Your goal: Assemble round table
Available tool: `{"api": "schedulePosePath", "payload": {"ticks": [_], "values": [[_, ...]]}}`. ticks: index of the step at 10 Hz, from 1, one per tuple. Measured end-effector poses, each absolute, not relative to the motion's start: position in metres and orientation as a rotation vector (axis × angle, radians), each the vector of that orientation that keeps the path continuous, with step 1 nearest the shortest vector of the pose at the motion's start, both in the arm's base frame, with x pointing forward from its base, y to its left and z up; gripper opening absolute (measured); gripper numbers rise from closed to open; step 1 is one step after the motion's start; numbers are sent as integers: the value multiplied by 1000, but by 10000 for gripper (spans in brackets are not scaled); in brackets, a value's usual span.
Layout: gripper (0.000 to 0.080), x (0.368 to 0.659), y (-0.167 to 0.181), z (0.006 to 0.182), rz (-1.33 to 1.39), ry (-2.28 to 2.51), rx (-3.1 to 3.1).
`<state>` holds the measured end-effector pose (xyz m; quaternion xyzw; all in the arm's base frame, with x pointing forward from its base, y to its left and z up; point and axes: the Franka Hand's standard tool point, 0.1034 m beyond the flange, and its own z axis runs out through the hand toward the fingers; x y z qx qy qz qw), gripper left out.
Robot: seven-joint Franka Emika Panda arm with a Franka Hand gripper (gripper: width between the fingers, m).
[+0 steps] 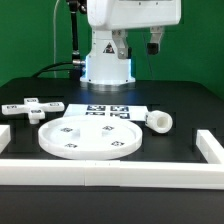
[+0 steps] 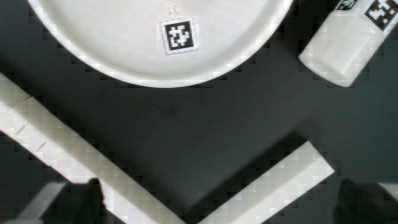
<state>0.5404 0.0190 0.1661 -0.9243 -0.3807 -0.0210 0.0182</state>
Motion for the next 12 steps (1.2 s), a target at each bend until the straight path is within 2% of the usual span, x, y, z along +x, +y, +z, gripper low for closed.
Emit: {"api": "schedulePosePath", "payload": {"ticks": [7,11,12], "values": [[649,539,17,164,-61,-1192,-2867],[649,502,-27,121,-68,-1374,-2782],[649,493,-38,104,-61,-1383,-2767]]}}
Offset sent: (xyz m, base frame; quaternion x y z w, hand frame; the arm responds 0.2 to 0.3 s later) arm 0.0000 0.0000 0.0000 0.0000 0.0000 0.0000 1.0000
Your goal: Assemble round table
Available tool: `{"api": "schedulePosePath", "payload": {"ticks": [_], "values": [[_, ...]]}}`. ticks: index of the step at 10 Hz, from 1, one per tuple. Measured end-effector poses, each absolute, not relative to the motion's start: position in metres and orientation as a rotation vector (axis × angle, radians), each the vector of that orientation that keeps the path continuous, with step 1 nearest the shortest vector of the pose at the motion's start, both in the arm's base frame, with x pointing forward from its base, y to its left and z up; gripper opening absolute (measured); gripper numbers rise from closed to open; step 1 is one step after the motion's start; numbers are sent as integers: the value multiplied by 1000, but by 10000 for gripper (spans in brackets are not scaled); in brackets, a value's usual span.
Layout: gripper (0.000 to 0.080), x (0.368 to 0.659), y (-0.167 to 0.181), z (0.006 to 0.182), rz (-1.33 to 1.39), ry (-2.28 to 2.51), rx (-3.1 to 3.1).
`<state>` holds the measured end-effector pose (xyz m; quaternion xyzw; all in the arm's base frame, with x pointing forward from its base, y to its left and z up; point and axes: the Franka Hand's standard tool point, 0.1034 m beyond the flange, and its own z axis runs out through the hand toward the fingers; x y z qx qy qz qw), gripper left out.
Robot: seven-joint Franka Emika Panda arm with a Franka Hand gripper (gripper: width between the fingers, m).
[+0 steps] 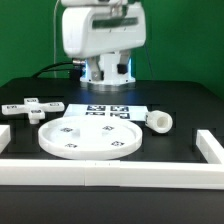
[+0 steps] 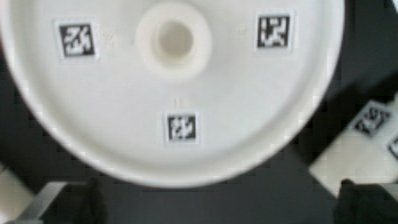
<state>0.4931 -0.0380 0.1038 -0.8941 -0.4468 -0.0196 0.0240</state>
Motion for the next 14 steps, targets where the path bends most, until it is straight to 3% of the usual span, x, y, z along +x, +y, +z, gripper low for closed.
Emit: {"api": "schedulePosePath", "payload": {"ticks": [2,5,10,14], "values": [[649,487,-50,76,-23,-1375,-2747],[649,491,-55,52,-2,-1389,-2721],[649,491,-59,44,2,-1405,-2709],[649,490,-67,11,-24,-1421,-2713]]}}
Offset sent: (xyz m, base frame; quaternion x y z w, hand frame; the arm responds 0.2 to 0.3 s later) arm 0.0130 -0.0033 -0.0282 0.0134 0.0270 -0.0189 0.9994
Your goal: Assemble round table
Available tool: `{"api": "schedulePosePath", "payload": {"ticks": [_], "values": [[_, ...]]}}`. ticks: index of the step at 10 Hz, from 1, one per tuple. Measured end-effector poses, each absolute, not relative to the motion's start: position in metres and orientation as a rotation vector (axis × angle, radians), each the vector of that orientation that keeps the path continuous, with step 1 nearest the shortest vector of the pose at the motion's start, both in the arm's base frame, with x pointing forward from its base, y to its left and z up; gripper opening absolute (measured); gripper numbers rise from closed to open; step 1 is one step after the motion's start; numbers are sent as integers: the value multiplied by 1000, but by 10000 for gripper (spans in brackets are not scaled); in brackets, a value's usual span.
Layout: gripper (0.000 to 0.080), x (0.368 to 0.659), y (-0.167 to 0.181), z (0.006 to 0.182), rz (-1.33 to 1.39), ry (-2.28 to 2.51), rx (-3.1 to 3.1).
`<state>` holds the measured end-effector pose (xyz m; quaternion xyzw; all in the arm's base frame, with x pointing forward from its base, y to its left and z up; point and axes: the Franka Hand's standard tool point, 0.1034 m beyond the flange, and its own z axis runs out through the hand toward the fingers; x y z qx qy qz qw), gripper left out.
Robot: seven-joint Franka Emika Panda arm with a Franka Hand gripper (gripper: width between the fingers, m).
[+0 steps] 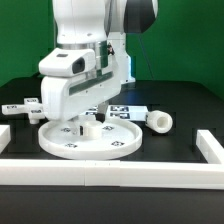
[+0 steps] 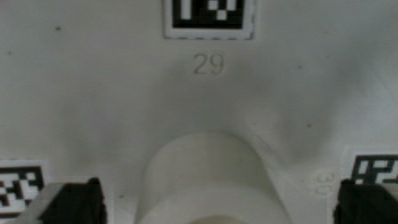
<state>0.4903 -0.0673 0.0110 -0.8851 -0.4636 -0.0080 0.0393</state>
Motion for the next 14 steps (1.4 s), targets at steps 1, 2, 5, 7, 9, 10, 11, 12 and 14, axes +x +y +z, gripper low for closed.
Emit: {"api": "schedulePosePath", "payload": {"ticks": [1,2,5,7,9,10,11,12,14], "values": [[649,491,-68,8,-22,-1418,-2713],[649,491,-67,7,-21,-1417,-2712],[427,493,-67,9,-24,-1418,-2714],[409,493,-67,9,-25,-1418,-2714],[409,493,-67,9,-25,-1418,-2714],[409,493,-67,9,-25,-1418,-2714],[409,493,-67,9,-25,-1418,-2714],[409,495,-64,9,-26,-1426,-2710],[409,511,-51,8,-55,-1460,-2693]]}}
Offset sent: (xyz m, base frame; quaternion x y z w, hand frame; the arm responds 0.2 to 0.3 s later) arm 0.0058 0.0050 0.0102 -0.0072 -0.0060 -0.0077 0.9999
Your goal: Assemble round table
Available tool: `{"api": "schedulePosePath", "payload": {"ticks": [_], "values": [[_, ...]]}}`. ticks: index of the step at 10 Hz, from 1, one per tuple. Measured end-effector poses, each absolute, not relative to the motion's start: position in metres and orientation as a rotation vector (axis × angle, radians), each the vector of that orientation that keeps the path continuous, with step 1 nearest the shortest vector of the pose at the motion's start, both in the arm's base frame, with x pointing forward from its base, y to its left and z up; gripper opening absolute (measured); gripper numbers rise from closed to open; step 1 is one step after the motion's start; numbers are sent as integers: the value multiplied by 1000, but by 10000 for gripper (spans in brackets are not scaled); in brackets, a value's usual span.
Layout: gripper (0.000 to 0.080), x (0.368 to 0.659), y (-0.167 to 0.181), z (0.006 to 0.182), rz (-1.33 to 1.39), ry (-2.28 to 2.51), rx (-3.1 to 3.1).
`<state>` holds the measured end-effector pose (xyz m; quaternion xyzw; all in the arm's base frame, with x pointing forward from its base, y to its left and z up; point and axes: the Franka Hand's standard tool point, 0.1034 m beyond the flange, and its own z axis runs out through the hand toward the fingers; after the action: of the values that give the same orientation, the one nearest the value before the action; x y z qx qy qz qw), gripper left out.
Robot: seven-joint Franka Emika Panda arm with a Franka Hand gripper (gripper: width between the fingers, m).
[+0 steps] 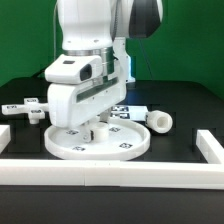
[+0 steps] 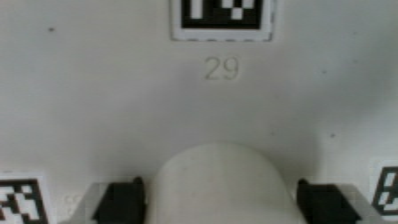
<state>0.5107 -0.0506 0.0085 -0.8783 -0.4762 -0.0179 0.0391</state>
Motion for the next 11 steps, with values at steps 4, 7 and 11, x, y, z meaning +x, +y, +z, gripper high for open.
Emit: {"api": "schedulePosePath", "payload": {"ticks": [4,7,11], "values": [[410,536,-23,8,-96,-1512,-2660],[410,548,-8,9,-117,-1535,-2648],[410,561,15,9,-132,-1537,-2642]]}}
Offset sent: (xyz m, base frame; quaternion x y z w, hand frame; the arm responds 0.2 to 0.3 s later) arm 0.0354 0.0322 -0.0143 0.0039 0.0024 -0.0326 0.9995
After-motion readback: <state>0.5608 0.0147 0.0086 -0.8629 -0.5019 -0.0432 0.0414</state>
